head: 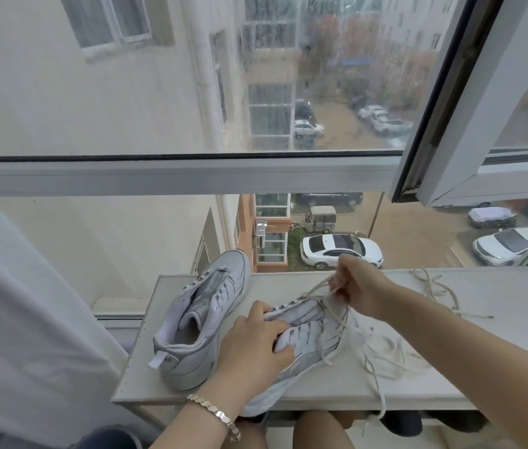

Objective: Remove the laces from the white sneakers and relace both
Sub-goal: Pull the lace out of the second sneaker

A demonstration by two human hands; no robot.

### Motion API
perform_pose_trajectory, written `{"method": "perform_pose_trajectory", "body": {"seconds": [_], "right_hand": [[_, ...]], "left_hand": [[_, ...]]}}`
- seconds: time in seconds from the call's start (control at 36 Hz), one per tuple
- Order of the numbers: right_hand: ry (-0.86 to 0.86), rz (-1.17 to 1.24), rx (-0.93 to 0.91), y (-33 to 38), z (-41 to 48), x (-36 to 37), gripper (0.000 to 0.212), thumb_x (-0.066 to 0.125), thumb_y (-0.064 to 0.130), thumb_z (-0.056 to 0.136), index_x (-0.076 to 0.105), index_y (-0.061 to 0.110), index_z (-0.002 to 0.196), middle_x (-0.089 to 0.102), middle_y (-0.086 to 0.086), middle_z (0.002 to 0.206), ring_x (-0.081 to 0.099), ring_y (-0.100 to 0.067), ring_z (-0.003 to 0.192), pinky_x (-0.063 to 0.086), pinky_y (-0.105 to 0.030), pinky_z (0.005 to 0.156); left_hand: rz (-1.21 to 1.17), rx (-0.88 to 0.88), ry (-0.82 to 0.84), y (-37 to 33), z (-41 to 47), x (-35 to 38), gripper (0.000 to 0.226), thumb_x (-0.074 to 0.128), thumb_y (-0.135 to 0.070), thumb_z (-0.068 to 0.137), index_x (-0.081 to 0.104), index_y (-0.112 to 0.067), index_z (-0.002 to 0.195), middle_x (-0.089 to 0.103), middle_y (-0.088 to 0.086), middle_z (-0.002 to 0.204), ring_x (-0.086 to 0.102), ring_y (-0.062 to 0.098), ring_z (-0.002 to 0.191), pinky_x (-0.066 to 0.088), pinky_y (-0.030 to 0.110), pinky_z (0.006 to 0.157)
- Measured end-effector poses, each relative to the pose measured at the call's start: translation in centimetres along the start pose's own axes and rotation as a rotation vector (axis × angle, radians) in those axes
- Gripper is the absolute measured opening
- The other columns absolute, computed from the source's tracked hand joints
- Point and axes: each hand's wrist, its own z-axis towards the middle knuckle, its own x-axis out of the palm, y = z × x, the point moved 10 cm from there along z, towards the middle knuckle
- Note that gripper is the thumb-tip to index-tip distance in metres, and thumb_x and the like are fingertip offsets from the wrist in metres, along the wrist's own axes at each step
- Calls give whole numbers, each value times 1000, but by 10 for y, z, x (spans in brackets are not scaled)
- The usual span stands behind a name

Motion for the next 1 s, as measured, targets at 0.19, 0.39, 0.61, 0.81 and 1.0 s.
{"method": "perform_pose_trajectory", "body": {"seconds": [0.19, 0.39, 0.61, 0.81, 1.0], "right_hand": [[-354, 445, -180, 49, -3, -75, 29, 37, 5, 83, 28, 15, 58, 24, 4, 30, 24, -11, 25, 31, -17, 39], [-763, -330, -746, 116, -55, -102, 37, 49, 6, 73, 22, 17, 51, 18, -1, 52, 19, -17, 54, 16, -21, 43], [-198, -1001, -646, 76, -32, 9, 23, 56, 4, 77, 45, 7, 57, 66, -9, 73, 64, -20, 76, 43, -28, 55], [19, -1148, -527, 34, -26, 33, 15, 63, 28, 82, 49, 28, 78, 47, 12, 61, 42, -1, 53, 31, -18, 48], [-101, -1340, -656, 34, -31, 39, 10, 61, 36, 85, 67, 29, 89, 41, 18, 64, 44, -7, 72, 29, -20, 52]], "left_hand": [[13, -3, -1, -2, 1, -1, 26, 48, -41, 89, 58, -36, 112, 32, -11, 122, 42, 15, 103, 40, 27, 78], [-1, -14, -2, 1, 1, 1, 26, 48, -43, 88, 58, -38, 111, 31, -12, 125, 42, 15, 104, 40, 27, 79], [-39, -15, -9, -1, 0, 0, 21, 50, -40, 88, 61, -34, 104, 32, -11, 121, 46, 17, 99, 43, 32, 84], [-34, -16, 1, -1, 0, 1, 23, 50, -39, 88, 60, -34, 107, 31, -10, 124, 44, 18, 102, 43, 32, 85], [-23, -21, -3, -1, 1, 1, 25, 50, -41, 87, 60, -36, 109, 31, -10, 126, 42, 18, 103, 41, 31, 86]]}}
